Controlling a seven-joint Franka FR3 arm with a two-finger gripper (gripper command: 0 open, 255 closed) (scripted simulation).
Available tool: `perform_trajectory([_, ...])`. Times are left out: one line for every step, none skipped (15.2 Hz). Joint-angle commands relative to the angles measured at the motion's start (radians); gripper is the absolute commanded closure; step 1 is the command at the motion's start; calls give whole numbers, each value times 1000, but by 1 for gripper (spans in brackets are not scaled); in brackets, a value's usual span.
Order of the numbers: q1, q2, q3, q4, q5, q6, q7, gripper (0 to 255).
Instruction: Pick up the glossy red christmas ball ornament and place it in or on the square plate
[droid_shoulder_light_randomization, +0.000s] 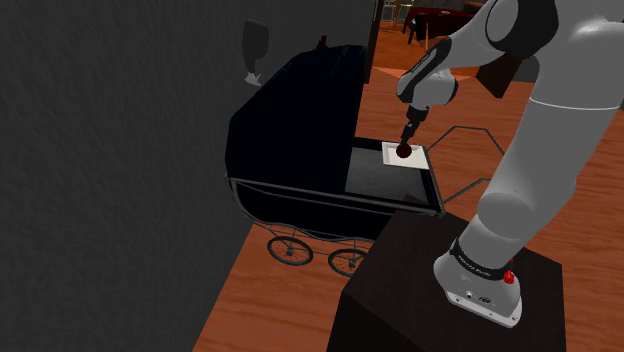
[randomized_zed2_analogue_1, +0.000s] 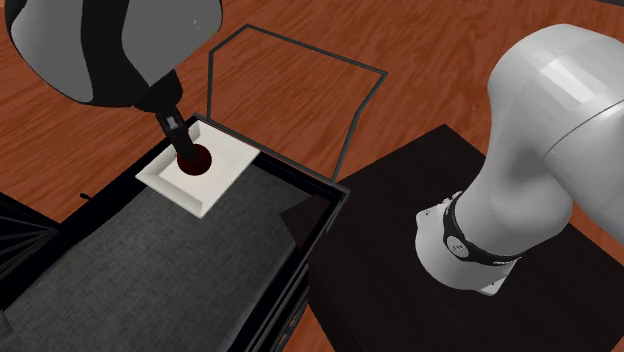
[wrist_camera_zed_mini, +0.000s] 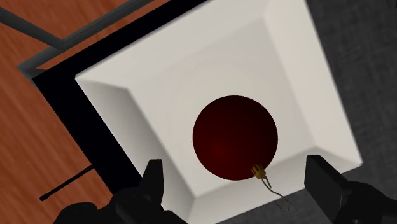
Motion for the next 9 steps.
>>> perform_trajectory([11,-51,-19,7,-48,-50,30,0])
perform_trajectory([16,-74,-24,12,-69,-73,45,0])
perform_trajectory([14,-74,-23,12,-69,-73,45,0])
perform_trajectory([14,-74,-23,12,-70,-73,45,0])
perform_trajectory([14,-74,-23,12,-70,-73,45,0])
perform_trajectory([14,-74,-23,12,-70,-73,45,0])
perform_trajectory([14,-74,-23,12,-70,-73,45,0])
perform_trajectory([14,-74,-23,12,-70,-73,45,0])
perform_trajectory([14,-74,-23,12,-70,-73,45,0])
